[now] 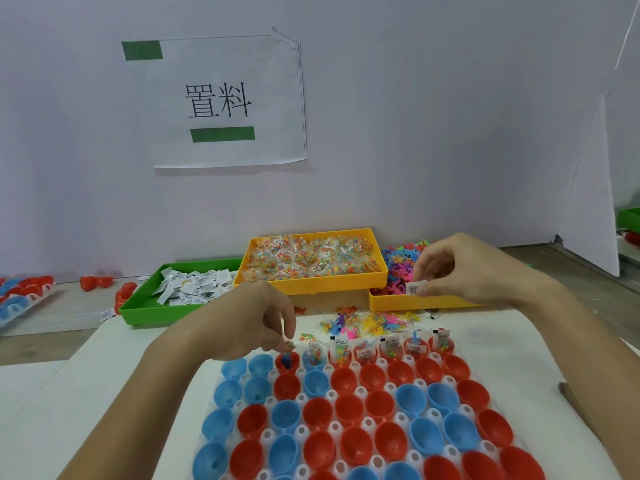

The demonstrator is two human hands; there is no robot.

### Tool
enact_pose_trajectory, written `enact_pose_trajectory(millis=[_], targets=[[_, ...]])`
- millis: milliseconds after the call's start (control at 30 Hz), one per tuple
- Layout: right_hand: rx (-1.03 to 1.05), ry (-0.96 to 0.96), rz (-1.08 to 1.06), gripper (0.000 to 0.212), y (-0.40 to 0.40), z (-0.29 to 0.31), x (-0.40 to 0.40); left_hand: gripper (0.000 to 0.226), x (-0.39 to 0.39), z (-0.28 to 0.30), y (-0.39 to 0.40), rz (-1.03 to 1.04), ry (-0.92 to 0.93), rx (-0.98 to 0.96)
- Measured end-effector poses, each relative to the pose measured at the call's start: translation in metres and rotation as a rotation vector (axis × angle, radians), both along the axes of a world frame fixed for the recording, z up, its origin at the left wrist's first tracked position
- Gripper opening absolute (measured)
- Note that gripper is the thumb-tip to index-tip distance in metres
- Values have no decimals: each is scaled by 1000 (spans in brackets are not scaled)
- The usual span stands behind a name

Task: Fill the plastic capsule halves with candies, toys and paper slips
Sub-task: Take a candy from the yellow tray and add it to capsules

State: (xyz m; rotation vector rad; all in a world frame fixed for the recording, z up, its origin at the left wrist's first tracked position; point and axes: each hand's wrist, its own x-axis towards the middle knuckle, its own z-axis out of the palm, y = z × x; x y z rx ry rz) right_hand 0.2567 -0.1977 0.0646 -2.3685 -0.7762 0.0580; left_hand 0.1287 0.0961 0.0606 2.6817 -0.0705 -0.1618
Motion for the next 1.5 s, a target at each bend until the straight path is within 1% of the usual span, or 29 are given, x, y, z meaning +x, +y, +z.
enact_pose_trajectory(millis=[100,233,367,567,733,1000,1167,1233,1300,1333,1433,1500], targets=[[89,5,98,12,20,6,-15,13,1,-2,-2,8,10,40],[63,14,179,13,52,4,-38,11,2,-3,-4,-5,20,87],[66,53,278,11,71,-3,-52,13,2,-2,-5,-28,39,64],[62,54,272,11,72,-3,-52,16,2,-6,-3,-23,53,74],[53,58,269,11,73,-5,-52,19,4,-9,-7,-27,38,121],[67,89,260,19,73,-7,-51,30,4,-12,-4,-29,9,129],[83,93,256,22,70,-4,-50,29,2,-8,4,-33,43,100],[99,106,253,26,69,-3,-50,30,1,-5,5,-39,18,104],[111,118,251,31,69,-2,-50,25,1,-1,0,-76,-71,62],[119,121,252,34,69,-1,-51,23,1,1,-5,-109,-127,-1],[136,114,270,43,69,1,-54,29,0,5,-26,-174,-238,-282],[125,104,302,50,70,2,-56,30,1,4,-37,-170,-277,-414]])
